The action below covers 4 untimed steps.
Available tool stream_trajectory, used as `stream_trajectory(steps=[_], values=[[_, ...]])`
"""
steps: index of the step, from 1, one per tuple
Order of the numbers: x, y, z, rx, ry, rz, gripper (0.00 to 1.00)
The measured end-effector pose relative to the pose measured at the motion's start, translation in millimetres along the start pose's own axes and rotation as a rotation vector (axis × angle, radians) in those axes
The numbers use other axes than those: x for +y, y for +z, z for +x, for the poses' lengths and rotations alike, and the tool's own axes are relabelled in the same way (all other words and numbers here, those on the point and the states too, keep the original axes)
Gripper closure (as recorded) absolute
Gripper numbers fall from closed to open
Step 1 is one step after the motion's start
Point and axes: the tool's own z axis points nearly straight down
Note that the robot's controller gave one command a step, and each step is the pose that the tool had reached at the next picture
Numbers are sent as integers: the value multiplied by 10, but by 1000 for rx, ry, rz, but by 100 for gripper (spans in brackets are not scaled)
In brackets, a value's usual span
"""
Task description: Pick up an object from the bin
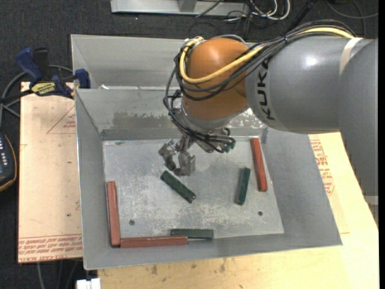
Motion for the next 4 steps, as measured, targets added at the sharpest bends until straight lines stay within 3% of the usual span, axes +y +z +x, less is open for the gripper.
stream_trajectory(steps=[1,2,3,4], values=[[-17,-5,9,1,4,1,0],[25,341,28,4,-214,-1,0],[-386,894,-106,3,-122,1,0],[-1118,739,505,2,128,4,0]])
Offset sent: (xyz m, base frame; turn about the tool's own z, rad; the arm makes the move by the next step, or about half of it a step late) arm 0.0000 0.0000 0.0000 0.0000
